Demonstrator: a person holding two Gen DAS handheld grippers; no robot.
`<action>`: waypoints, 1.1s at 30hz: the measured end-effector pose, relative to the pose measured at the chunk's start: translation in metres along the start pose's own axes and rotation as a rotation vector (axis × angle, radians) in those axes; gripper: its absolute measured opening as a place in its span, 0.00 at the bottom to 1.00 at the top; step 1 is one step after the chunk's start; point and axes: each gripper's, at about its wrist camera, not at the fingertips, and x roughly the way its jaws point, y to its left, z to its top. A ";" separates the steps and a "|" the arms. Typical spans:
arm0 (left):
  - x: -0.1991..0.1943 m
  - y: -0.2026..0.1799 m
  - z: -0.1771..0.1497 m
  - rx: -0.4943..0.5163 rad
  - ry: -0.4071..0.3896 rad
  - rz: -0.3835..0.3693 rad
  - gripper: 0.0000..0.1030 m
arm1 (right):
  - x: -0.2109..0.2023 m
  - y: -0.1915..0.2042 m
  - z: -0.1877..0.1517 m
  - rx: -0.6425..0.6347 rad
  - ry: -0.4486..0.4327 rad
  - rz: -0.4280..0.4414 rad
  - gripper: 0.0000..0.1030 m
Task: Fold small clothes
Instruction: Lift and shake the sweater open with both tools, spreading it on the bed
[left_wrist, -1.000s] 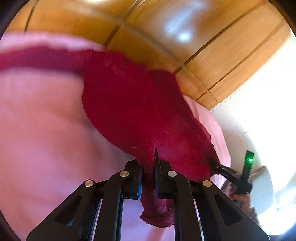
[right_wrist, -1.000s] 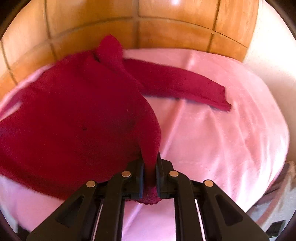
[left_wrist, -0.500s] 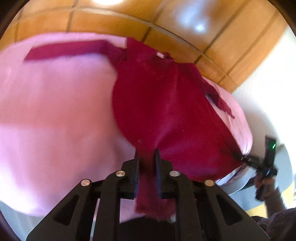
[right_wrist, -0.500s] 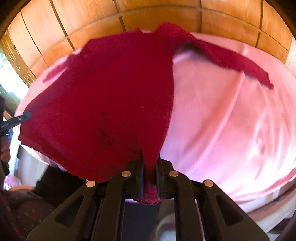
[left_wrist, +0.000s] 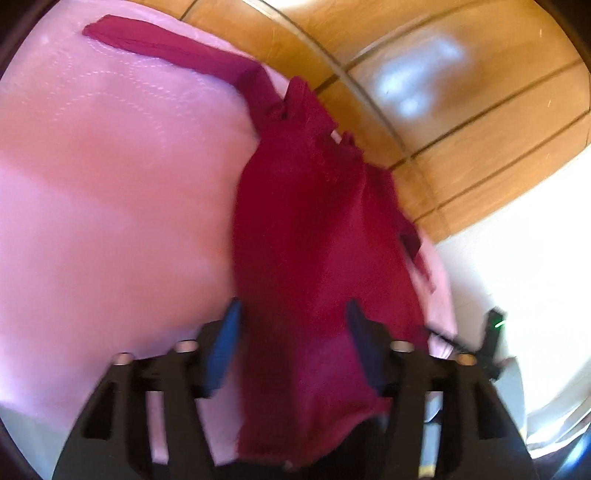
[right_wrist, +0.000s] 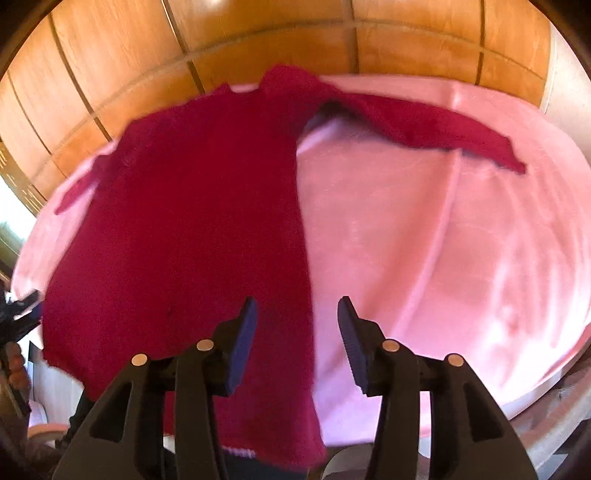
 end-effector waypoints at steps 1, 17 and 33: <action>0.003 0.000 0.002 -0.018 -0.013 -0.007 0.66 | 0.008 0.003 0.001 -0.011 0.009 -0.002 0.45; -0.039 -0.049 0.039 0.127 -0.014 -0.126 0.53 | 0.015 0.007 0.006 -0.068 -0.029 -0.013 0.10; -0.006 -0.080 -0.025 0.264 0.047 0.101 0.05 | -0.013 0.012 -0.001 -0.114 -0.093 -0.119 0.08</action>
